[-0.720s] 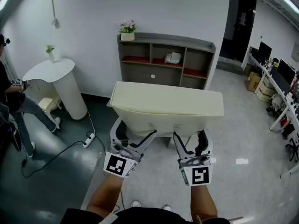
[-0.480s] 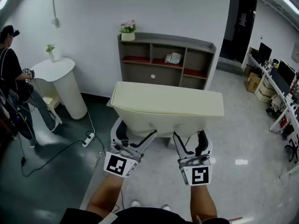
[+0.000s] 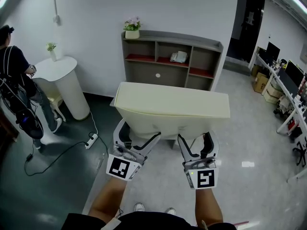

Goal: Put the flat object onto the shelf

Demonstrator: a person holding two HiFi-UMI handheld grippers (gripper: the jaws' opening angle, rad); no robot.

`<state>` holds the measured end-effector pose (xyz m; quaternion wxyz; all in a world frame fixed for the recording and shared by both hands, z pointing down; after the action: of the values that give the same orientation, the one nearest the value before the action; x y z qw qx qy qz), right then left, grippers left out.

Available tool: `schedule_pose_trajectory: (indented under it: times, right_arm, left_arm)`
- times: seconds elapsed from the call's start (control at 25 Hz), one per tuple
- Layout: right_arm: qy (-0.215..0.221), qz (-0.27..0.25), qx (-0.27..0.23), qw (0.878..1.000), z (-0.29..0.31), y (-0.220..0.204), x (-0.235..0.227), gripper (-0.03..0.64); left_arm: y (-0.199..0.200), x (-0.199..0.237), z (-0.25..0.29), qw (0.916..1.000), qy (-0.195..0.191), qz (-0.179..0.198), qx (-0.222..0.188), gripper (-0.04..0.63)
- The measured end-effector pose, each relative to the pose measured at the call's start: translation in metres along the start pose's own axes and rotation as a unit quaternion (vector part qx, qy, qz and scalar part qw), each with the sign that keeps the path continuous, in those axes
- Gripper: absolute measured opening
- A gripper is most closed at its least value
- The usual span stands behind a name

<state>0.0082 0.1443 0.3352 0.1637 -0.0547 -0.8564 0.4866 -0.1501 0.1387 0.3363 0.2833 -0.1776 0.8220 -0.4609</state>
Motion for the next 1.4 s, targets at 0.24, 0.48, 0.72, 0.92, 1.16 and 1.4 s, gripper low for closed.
schedule_pose_trajectory:
  times: [0.24, 0.48, 0.72, 0.92, 1.16, 1.4]
  right_arm:
    - [-0.002, 0.003, 0.001, 1.0, 0.0, -0.001, 0.003, 0.394]
    - [-0.005, 0.006, 0.0, 1.0, 0.004, 0.003, 0.014, 0.394]
    - [-0.017, -0.006, -0.001, 1.0, 0.013, 0.005, 0.046, 0.393]
    - [-0.027, -0.018, -0.004, 0.999, 0.019, 0.008, 0.061, 0.394]
    - [-0.033, -0.018, -0.004, 0.999, 0.025, 0.006, 0.057, 0.393]
    - [-0.039, -0.021, -0.01, 0.999, 0.038, -0.01, 0.043, 0.393]
  left_arm:
    - [0.0, 0.001, -0.002, 1.0, -0.002, -0.002, 0.005, 0.466]
    - [0.004, 0.012, -0.009, 0.9999, -0.009, 0.004, 0.006, 0.466]
    - [0.002, 0.039, -0.029, 0.9997, -0.02, -0.005, -0.009, 0.466]
    - [0.0, 0.053, -0.036, 0.9993, -0.03, -0.011, -0.017, 0.466]
    - [-0.006, 0.059, -0.026, 0.9983, -0.043, -0.028, -0.027, 0.466]
    - [-0.022, 0.063, -0.006, 0.9983, -0.047, -0.023, -0.025, 0.466]
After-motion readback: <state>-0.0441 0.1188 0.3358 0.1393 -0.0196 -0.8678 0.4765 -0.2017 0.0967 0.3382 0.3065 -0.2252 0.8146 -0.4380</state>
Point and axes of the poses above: the fingertips, and each gripper's own axes: z forward along the fingers, x to its left, y out of its top, the point moved 1 cm from there along -z, backward along the fingers, and after that the axes turned 10 degrees about -y, right-handed, at the moved point
